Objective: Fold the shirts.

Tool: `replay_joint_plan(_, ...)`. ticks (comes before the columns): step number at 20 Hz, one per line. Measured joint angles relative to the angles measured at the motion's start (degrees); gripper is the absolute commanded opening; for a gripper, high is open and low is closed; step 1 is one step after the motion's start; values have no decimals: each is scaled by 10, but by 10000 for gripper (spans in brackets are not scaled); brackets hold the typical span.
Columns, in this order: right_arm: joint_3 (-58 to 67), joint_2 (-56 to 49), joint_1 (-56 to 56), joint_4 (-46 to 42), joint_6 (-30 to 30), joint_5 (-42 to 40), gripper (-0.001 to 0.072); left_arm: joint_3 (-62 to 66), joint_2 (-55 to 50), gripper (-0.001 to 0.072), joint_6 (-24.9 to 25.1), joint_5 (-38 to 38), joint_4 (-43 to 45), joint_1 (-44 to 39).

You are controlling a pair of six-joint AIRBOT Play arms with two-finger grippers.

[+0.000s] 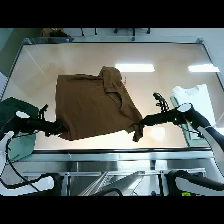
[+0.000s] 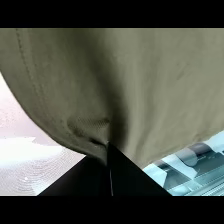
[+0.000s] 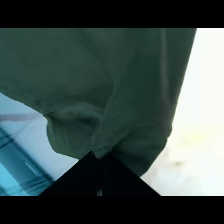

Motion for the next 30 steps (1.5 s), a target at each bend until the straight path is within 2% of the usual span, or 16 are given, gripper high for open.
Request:
replay_joint_plan(3,58,-1,-1,50,-2,32,17,50,12,18,5,-61,-25,12)
replay_joint_plan(5,132,15,-10,126,-19,56,17,112,46,19,11,-115,-93,24)
replay_joint_plan(9,346,68,-78,334,-71,51,18,334,147,19,19,-171,-362,82)
replay_joint_plan(12,499,122,-152,427,-97,-37,18,553,214,19,20,-119,-518,171)
replay_joint_plan(15,577,180,-214,442,-108,-117,18,726,259,19,-22,-42,-553,308)
replay_joint_plan(17,601,211,-246,431,-110,-144,18,787,276,19,-55,-16,-567,401)
replay_joint_plan(19,612,222,-269,419,-96,-139,18,797,285,19,-79,-14,-585,460)
replay_joint_plan(21,618,210,-288,412,-71,-97,18,767,289,19,-81,-14,-603,477)
replay_joint_plan(23,615,177,-299,428,-53,-32,18,713,292,19,-61,-29,-610,440)
replay_joint_plan(25,593,139,-289,442,-43,21,18,651,283,19,-35,-38,-562,345)
replay_joint_plan(28,517,77,-193,388,-37,25,18,564,239,18,-7,-33,-395,142)
replay_joint_plan(30,446,28,-105,292,-34,-41,17,512,186,18,-1,-15,-253,21)
